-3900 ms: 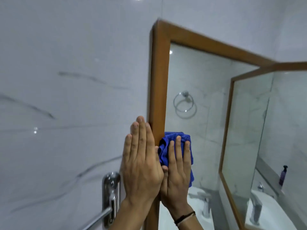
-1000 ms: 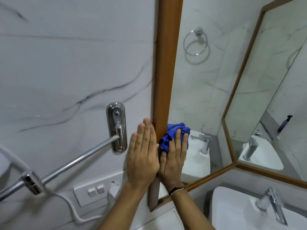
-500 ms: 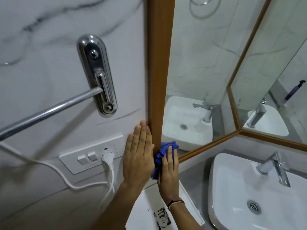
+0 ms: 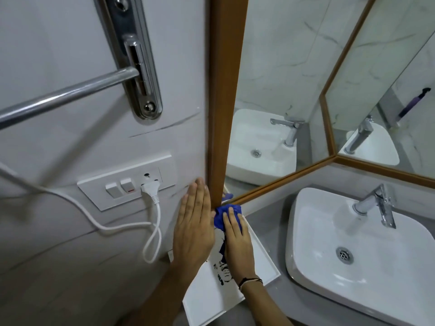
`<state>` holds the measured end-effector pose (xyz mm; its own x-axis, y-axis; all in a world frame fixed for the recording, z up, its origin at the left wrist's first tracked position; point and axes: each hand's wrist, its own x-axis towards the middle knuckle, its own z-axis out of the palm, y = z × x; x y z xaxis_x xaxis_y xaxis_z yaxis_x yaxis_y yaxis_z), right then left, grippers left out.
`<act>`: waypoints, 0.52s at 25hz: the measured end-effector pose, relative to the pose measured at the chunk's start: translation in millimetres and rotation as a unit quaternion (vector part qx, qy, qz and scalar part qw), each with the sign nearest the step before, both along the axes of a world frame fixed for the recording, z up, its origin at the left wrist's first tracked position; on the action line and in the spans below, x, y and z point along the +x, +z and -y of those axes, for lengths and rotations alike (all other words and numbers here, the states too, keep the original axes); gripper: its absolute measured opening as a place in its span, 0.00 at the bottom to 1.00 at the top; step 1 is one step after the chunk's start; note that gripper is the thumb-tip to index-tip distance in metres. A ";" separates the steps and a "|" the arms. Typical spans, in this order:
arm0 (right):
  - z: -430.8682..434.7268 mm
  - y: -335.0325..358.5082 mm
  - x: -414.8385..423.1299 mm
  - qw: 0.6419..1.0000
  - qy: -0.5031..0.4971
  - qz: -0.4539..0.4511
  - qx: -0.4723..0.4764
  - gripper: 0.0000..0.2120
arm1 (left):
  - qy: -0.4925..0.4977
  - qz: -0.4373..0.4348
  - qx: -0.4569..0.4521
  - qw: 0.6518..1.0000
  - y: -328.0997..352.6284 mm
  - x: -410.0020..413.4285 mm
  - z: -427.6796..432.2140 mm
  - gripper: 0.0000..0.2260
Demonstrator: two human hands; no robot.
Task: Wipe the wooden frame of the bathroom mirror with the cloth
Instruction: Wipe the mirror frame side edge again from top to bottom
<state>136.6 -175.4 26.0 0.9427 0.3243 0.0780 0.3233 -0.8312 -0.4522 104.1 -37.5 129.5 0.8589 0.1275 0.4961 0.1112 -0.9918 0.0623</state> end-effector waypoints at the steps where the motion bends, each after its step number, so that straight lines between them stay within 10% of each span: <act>1: -1.5 -0.7 -3.2 1.000 0.003 0.001 -0.004 0.41 | 0.002 -0.029 -0.003 1.000 -8.6 -8.8 0.5 0.28; 13: -2.3 -95.0 -15.1 0.993 0.033 -0.111 0.002 0.33 | 0.011 -0.214 -0.006 0.977 -113.9 -94.2 1.8 0.31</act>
<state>121.5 -173.1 -69.0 0.9138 0.3852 -0.1290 0.2679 -0.8102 -0.5213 9.8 -39.3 15.6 0.9844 0.1512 0.0896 0.1502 -0.9885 0.0175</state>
